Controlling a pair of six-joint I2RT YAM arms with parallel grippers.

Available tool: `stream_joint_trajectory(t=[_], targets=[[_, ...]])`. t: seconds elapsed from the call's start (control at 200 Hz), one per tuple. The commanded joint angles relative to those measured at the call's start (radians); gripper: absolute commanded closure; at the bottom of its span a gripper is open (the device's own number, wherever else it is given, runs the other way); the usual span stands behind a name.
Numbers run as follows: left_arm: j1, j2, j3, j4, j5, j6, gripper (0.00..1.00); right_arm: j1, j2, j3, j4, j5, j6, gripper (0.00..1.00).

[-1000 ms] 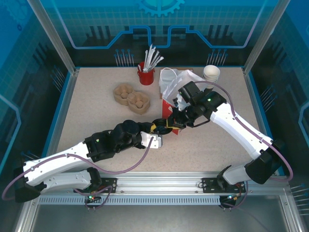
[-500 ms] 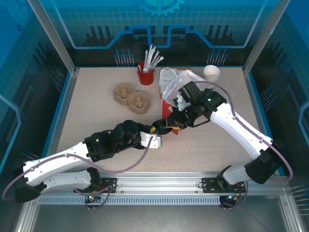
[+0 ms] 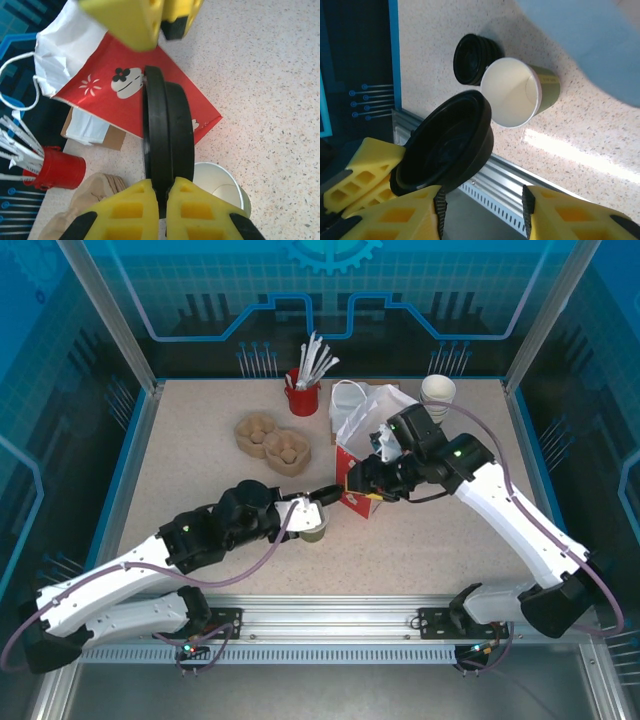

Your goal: Pack the takeout coffee

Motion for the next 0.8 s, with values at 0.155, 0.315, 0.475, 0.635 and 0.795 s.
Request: stream_joint_trajectory(t=[0.155,0.315,0.475,0.635,0.795], targets=[[0.087,-0.013,0.007,-0.054,0.126,-0.242,0.91,-0.022,-0.099,-0.056,0.036,0.060,-0.009,0.53],[0.134,-0.014,-0.020,-0.053,0.220,-0.400,0.89,-0.020,-0.139,-0.142,0.091,0.047,-0.008,0.53],[0.148,-0.014,-0.064,-0.031,0.251,-0.502,0.89,-0.019,-0.169,-0.221,0.132,0.040,0.007,0.53],[0.172,-0.008,-0.087,-0.016,0.280,-0.587,0.90,-0.018,-0.178,-0.256,0.150,0.035,0.014,0.53],[0.206,-0.007,-0.115,0.005,0.334,-0.678,0.90,-0.016,-0.192,-0.302,0.190,0.024,0.024,0.53]])
